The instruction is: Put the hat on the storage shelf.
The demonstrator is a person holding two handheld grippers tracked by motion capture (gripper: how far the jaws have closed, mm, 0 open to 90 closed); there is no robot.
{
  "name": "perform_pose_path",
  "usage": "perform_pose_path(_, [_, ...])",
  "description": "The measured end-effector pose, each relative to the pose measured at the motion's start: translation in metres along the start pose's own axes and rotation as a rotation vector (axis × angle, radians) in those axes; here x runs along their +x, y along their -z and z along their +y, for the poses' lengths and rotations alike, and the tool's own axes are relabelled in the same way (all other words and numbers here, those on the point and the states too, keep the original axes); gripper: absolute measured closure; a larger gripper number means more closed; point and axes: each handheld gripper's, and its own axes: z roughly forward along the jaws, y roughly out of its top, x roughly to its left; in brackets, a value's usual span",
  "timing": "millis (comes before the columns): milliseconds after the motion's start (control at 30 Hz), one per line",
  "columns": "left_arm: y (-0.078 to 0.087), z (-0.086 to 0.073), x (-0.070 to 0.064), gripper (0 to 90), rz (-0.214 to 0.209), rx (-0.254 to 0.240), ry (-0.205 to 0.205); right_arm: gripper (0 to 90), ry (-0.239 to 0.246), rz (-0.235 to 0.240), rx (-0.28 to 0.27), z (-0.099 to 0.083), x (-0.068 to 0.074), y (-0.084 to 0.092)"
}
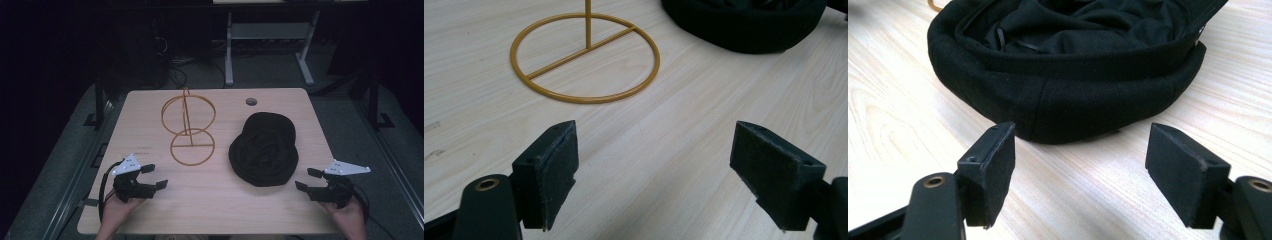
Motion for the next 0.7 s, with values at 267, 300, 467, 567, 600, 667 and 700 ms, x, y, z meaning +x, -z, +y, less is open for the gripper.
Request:
perform_pose_path(267, [-0.002,0.002,-0.003,18.4,-0.010,-0.001,-0.011,26.6,-0.010,-0.001,-0.014,-0.001,0.000,0.003])
perform_pose_path(300, [-0.002,0.002,-0.003,18.4,-0.010,-0.001,-0.011,26.6,-0.007,-0.001,-0.017,-0.001,0.000,0.004])
perform_pose_path(467, [-0.007,0.005,-0.008,18.2,-0.023,0.007,-0.030,26.6,-0.005,-0.003,-0.025,-0.001,0.001,0.006])
perform_pose_path(567, [-0.009,0.006,-0.011,18.2,-0.033,0.007,-0.034,26.3,-0.008,-0.005,-0.026,-0.002,0.001,0.007])
perform_pose_path(600, [-0.010,0.007,-0.012,18.1,-0.036,0.006,-0.033,26.3,-0.007,-0.005,-0.026,-0.002,0.001,0.007])
perform_pose_path(667, [-0.012,0.010,-0.014,18.0,-0.038,0.005,-0.052,26.3,-0.009,-0.005,-0.028,-0.002,0.000,0.007])
perform_pose_path(700, [-0.013,0.011,-0.016,18.0,-0.038,0.009,-0.053,26.3,-0.009,-0.004,-0.028,-0.002,0.000,0.007])
